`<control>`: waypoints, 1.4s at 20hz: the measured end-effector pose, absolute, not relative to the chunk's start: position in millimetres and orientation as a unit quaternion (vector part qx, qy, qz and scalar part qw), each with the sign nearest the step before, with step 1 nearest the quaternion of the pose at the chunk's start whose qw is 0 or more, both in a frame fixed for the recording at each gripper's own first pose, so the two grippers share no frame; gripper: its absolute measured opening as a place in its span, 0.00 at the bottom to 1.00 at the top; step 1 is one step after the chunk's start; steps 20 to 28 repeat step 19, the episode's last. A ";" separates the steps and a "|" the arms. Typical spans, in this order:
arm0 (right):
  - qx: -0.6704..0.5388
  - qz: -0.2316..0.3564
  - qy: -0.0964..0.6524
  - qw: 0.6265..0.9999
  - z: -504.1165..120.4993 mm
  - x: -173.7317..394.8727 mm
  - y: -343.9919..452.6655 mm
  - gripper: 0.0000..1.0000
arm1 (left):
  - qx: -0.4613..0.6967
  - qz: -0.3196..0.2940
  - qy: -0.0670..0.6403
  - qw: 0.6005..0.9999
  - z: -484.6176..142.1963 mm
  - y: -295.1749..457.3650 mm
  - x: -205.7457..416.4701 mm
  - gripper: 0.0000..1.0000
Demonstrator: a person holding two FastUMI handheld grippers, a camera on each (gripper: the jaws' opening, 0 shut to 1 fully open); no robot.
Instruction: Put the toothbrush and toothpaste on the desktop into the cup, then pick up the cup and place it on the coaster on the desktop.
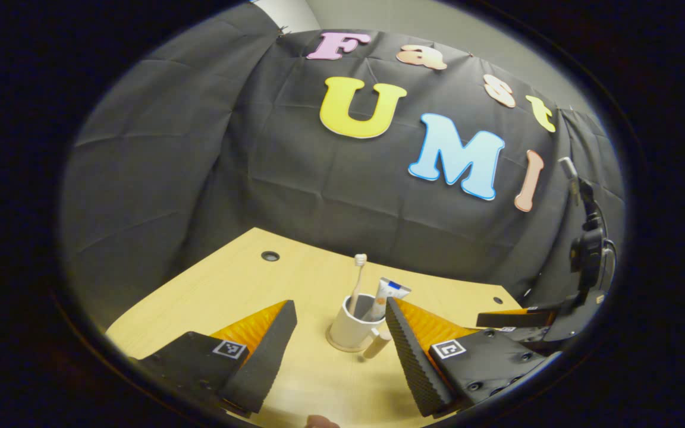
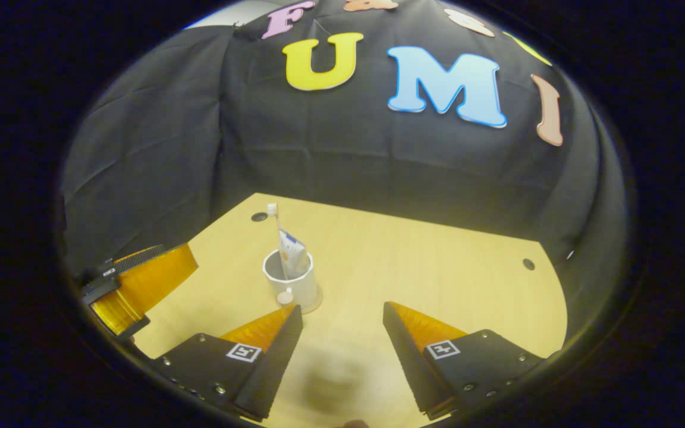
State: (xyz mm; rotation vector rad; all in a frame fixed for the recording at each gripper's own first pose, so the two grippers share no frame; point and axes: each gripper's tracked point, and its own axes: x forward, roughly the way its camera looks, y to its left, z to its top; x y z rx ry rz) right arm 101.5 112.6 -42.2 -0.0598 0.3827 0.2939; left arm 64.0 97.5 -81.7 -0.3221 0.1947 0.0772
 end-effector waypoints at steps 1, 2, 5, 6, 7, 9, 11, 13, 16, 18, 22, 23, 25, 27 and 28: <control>-0.031 0.136 0.169 0.976 -33.4 97.8 103.8 0.85 | -0.154 0.034 0.094 0.983 -76.6 91.5 65.9 0.97; -0.033 0.127 0.149 0.980 -24.5 93.3 95.6 0.84 | -0.147 0.031 0.091 0.984 -71.5 85.5 66.9 0.97; -0.029 0.102 0.088 0.990 1.9 78.3 74.8 0.85 | -0.131 0.024 0.080 0.988 -56.4 68.5 67.6 0.97; -0.027 0.095 0.073 0.992 8.7 75.8 70.9 0.85 | -0.128 0.023 0.078 0.988 -52.6 64.5 66.3 0.97; -0.026 0.087 0.059 0.994 15.8 71.3 65.9 0.85 | -0.126 0.022 0.076 0.989 -49.2 60.9 67.8 0.97; -0.025 0.072 0.032 0.997 29.9 65.6 55.4 0.84 | -0.123 0.020 0.070 0.990 -43.1 55.8 66.6 0.97; -0.028 0.056 0.007 0.998 40.7 60.9 46.3 0.84 | -0.117 0.021 0.066 0.991 -39.3 53.9 66.3 0.97; -0.028 0.051 -0.005 0.998 43.8 59.0 43.3 0.84 | -0.112 0.022 0.062 0.991 -35.6 52.0 66.3 0.97; -0.029 0.046 -0.012 0.998 49.4 57.2 38.9 0.84 | -0.113 0.019 0.061 0.992 -34.5 48.9 66.0 0.97; -0.028 0.046 -0.016 0.998 51.5 56.1 40.3 0.84 | -0.114 0.018 0.060 0.992 -33.2 48.9 65.1 0.97; -0.027 0.047 -0.017 0.998 52.5 55.2 41.5 0.84 | -0.113 0.018 0.060 0.992 -32.7 48.6 65.0 0.97; -0.027 0.047 -0.017 0.998 52.5 55.2 41.5 0.84 | -0.113 0.018 0.060 0.992 -32.7 48.6 65.0 0.97; -0.027 0.047 -0.017 0.998 52.5 55.2 41.5 0.84 | -0.113 0.018 0.060 0.992 -32.7 48.6 65.0 0.97; -0.027 0.047 -0.017 0.998 52.5 55.2 41.5 0.84 | -0.113 0.018 0.060 0.992 -32.7 48.6 65.0 0.97; -0.027 0.047 -0.017 0.998 52.5 55.2 41.5 0.84 | -0.113 0.018 0.060 0.992 -32.7 48.6 65.0 0.97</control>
